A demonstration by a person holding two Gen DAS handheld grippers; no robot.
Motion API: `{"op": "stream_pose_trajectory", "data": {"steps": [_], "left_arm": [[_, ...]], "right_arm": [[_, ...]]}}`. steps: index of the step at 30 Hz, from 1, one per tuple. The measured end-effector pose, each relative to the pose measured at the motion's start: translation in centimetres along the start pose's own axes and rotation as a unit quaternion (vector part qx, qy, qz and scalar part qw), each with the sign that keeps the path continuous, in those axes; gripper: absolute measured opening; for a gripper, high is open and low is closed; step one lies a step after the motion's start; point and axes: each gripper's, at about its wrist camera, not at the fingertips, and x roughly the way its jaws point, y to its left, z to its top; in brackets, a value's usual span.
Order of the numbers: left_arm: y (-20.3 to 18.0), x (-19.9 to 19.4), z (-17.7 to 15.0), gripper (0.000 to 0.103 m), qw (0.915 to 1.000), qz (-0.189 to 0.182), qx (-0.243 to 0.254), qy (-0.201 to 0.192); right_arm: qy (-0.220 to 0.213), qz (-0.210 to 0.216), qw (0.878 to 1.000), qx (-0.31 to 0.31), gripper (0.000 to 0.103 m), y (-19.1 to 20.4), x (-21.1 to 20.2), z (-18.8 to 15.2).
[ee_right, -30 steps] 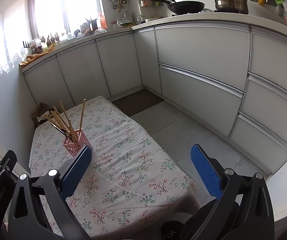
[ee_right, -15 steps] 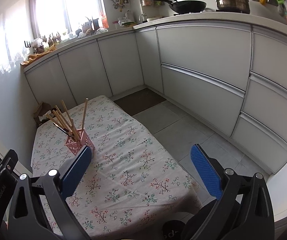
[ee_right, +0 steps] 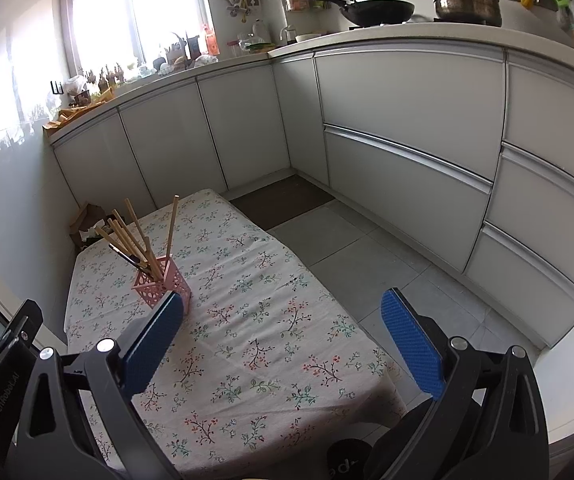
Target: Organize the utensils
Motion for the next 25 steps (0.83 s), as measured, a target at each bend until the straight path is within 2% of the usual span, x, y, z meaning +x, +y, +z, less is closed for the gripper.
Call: {"op": "stream_pose_trajectory", "data": {"steps": [11, 15, 25], "left_arm": [[-0.1, -0.4, -0.1, 0.096, 0.9999, -0.011, -0.002, -0.005], [-0.4, -0.8, 0.0, 0.093, 0.9998, -0.004, 0.007, -0.021], [-0.4, -1.1, 0.2, 0.096, 0.9995, 0.001, 0.01, -0.028]], "right_arm": [[0.003, 0.004, 1.0, -0.002, 0.097, 0.3, -0.1, -0.3], [0.004, 0.005, 1.0, -0.002, 0.097, 0.2, -0.2, -0.2], [-0.002, 0.002, 1.0, 0.002, 0.097, -0.1, -0.4, -0.1]]}}
